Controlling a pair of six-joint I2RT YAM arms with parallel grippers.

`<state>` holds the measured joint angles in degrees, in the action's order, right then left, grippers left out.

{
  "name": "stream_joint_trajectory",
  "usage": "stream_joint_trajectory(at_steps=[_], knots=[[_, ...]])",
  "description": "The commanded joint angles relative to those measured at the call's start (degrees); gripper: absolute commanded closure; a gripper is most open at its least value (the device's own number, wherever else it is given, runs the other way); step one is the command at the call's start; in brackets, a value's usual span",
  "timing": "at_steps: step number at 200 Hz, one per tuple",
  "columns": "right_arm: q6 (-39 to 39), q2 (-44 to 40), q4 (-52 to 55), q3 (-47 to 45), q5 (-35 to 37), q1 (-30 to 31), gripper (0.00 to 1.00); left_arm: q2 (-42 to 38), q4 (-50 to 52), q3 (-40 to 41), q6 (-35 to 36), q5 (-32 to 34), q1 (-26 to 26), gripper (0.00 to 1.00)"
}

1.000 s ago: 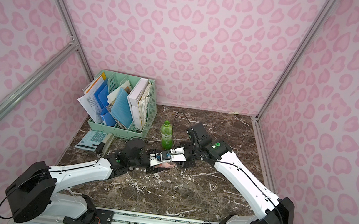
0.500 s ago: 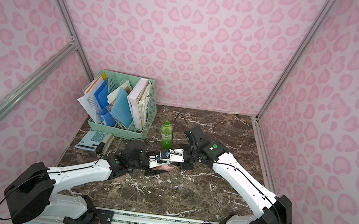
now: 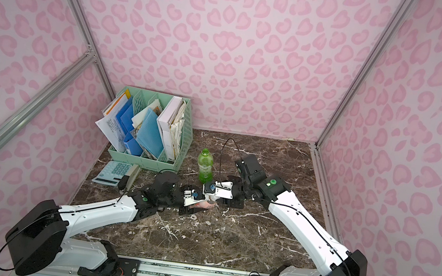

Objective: Screw on the bottle caps
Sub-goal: Screw the bottle cap onto the plastic bottle.

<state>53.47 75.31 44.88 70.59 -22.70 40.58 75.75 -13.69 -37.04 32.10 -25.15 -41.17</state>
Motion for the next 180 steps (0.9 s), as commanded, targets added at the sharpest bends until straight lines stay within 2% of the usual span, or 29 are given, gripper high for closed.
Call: stream_joint_trajectory(at_steps=[1, 49, 75, 95, 113, 134, 152, 180], knots=[[0.97, 0.46, -0.04, -0.26, -0.33, 0.38, 0.60, -0.03, -0.98, -0.45, 0.33, -0.70, -0.05, 0.52], [1.41, 1.58, 0.02, -0.03, -0.59, 1.08, 0.62, 0.03, -0.66, -0.56, 0.42, -0.98, -0.10, 0.52], [0.67, 1.92, 0.44, 0.12, -1.74, 1.11, 0.70, -0.10, -0.80, -0.50, 0.42, -0.55, -0.11, 0.53], [-3.90, 2.51, 0.13, 0.41, -2.56, 1.17, 0.77, -0.58, -1.55, -0.06, 0.42, 0.67, -0.28, 0.53], [-13.18, 3.54, -0.78, 0.20, -3.00, 1.79, 0.82, -1.11, -2.16, 0.20, 1.25, 4.08, -1.16, 0.54], [-32.58, 5.28, -4.18, 0.29, 0.33, 2.82, 0.84, -1.64, -4.42, 1.06, 2.82, 11.16, -3.39, 0.54], [-44.12, 7.35, -3.06, 2.22, -1.09, 3.01, 0.85, -2.22, -8.82, 2.84, 3.19, 15.74, -4.80, 0.54], [-69.07, 8.23, -4.64, 3.07, -2.22, 2.63, 0.87, -2.88, -14.10, 5.20, 3.65, 20.63, -6.42, 0.54]])
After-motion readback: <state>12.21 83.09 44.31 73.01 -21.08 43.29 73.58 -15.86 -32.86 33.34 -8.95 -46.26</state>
